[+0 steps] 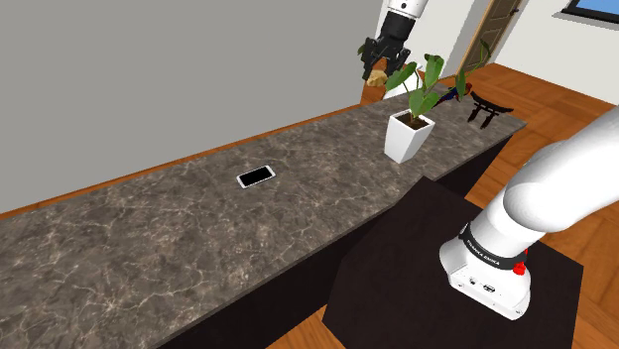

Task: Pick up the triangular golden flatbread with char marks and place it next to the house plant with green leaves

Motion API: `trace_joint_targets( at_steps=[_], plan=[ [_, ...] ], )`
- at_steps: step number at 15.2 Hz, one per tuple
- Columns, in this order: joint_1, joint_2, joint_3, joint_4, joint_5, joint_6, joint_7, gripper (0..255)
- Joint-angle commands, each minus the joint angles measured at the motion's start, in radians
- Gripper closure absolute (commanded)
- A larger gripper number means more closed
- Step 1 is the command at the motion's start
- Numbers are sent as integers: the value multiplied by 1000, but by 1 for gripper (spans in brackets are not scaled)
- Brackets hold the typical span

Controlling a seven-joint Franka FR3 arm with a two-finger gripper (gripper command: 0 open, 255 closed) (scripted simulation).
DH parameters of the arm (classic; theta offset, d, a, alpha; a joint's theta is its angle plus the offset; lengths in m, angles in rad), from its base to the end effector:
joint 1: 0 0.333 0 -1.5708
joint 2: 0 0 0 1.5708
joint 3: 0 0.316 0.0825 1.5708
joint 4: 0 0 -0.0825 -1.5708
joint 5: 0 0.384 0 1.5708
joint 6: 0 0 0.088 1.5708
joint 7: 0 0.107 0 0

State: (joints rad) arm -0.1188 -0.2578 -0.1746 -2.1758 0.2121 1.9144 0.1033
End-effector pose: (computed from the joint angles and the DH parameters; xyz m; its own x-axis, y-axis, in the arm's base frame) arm 0.4597 -0.1281 0.4994 0.8960 -0.4421 -0.0423 -0.4388 -0.8666 -0.2377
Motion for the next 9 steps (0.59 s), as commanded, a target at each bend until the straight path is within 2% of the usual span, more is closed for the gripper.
trace_joint_targets(
  at_steps=[1, 9],
  plan=[
    [0, 5, -1, -21, 3, 26, -7, 255],
    [3, 35, -3, -100, 19, 131, -36, 255]
  ],
)
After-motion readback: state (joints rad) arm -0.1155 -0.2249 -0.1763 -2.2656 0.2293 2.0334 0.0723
